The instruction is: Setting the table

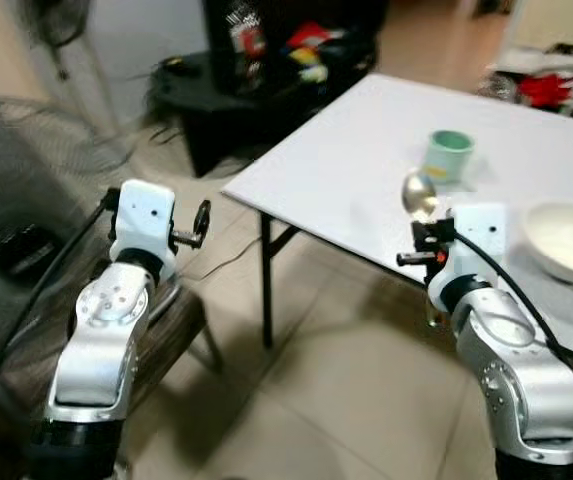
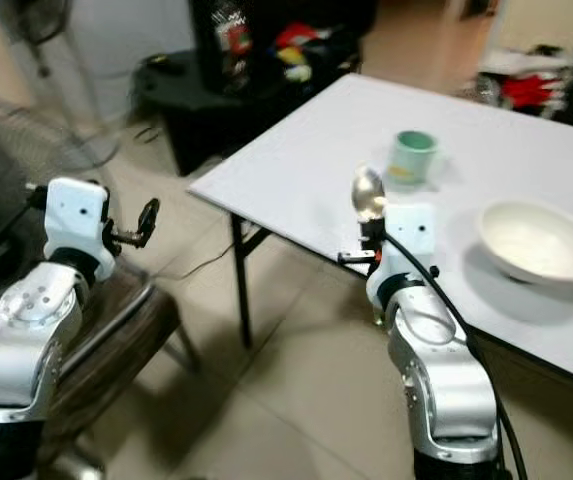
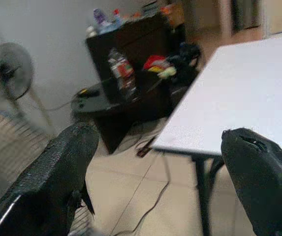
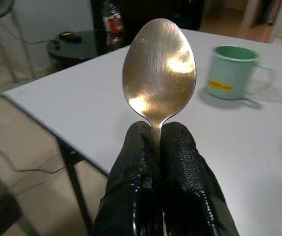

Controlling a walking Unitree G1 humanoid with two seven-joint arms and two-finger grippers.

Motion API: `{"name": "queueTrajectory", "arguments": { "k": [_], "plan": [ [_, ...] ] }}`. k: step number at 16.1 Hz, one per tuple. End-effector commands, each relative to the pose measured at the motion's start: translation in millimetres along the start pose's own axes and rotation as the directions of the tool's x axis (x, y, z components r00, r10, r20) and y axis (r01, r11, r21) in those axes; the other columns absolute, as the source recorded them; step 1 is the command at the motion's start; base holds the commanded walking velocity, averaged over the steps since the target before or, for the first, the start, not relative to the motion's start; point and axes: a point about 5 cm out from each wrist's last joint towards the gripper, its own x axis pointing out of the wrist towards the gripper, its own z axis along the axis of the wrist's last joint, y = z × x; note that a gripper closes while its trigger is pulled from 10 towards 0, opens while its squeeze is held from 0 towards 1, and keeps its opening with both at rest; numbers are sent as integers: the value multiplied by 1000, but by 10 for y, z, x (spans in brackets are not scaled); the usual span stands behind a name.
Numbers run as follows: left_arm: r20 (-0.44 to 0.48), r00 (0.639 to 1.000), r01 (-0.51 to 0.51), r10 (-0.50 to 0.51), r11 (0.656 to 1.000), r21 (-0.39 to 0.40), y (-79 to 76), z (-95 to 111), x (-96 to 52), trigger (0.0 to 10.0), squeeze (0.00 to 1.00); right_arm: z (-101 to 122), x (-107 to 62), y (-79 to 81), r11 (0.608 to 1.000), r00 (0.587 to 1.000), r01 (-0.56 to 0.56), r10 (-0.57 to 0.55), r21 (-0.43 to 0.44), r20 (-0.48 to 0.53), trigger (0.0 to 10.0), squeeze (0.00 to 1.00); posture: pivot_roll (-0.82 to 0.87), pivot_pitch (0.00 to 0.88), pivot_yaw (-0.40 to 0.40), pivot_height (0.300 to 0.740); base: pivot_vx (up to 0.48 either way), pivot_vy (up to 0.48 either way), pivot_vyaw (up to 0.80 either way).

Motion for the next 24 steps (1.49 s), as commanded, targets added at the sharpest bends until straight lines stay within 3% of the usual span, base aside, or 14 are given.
{"name": "queueTrajectory", "arguments": {
  "k": [1, 2, 3, 4, 5, 6, 12, 20, 24],
  "plan": [
    [14, 1000, 18, -18, 1000, 1, -50, 35, 4, 10000, 0, -15, 0, -65, 1000, 1000, 15, -15, 8, -5, 10000, 0, 74, 0, 46, 740, 307, 0, 0],
    [14, 1000, 16, -16, 1000, 2, -49, 36, 2, 10000, 0, -19, 4, -65, 1000, 1000, 12, -12, 14, -6, 10000, 0, 77, 0, 43, 740, 304, 0, 0],
    [17, 1000, 13, -13, 1000, 3, -46, 43, 0, 10000, 0, -3, 5, -69, 999, 1000, 11, -11, 49, 11, 5569, 0, 77, 0, 43, 740, 307, 0, 0],
    [19, 1000, 10, -10, 1000, 2, -40, 44, 0, 10000, 0, -1, 10, -66, 999, 1000, 7, -8, 45, 8, 0, 0, 81, 0, 38, 740, 300, 0, 0],
    [20, 1000, 8, -8, 1000, 2, -34, 40, 0, 10000, 0, 0, 17, -58, 1000, 1000, 1, -1, 27, 4, 2431, 0, 79, 0, 38, 740, 307, 0, 0],
    [20, 1000, 7, -7, 1000, 1, -32, 37, -1, 10000, 0, 3, 26, -52, 1000, 1000, -8, 8, -4, 0, 10000, 0, 79, 0, 38, 740, 307, 0, 0],
    [20, 1000, -1, 2, 1000, -16, -44, 25, -14, 10000, 0, 11, 33, -54, 996, 999, -26, 29, -85, 27, 10000, 0, 78, 0, 31, 740, 318, 0, 0],
    [23, 1000, 2, -1, 1000, -12, -33, 31, -2, 10000, 0, 27, 40, -46, 1000, 999, -10, 11, -27, 43, 10000, 0, 76, 0, 35, 740, 345, 0, 0],
    [26, 1000, 3, -3, 1000, -9, -34, 38, 12, 10000, 0, 35, 39, -58, 1000, 999, -6, 7, -25, 49, 10000, 0, 75, 0, 36, 740, 345, 0, -575]
  ]
}}
